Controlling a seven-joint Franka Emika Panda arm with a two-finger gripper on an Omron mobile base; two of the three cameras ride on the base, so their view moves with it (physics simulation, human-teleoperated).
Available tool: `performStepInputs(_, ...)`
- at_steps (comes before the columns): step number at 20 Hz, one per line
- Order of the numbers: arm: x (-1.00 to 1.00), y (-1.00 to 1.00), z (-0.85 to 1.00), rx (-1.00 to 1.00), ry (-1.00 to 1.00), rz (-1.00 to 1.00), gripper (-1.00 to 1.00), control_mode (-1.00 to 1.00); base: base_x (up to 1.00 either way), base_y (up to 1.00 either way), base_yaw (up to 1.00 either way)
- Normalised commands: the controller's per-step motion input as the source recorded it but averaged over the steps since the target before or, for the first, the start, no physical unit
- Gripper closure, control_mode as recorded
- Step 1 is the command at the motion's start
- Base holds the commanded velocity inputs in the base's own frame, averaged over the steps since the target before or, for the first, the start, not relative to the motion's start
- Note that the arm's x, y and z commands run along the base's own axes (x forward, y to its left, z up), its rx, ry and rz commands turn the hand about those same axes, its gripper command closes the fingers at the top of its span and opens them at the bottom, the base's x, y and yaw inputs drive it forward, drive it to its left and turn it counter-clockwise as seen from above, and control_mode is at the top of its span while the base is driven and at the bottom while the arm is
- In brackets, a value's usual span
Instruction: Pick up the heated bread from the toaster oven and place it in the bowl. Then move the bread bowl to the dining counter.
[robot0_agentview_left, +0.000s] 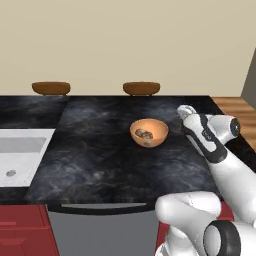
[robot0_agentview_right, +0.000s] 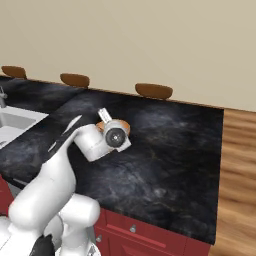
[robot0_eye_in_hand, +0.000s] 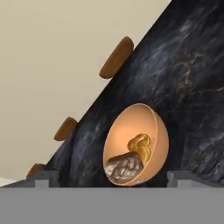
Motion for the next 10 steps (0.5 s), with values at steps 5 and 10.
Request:
performStepInputs(5, -0.73, 0.05, 0.11, -0.08, -0.47, -0.06, -1.0, -1.0, 0.0, 0.0, 0.0)
performStepInputs(10, -0.12, 0.0, 0.0, 0.0, -0.02, 0.02, -1.0, -1.0, 0.0, 0.0, 0.0)
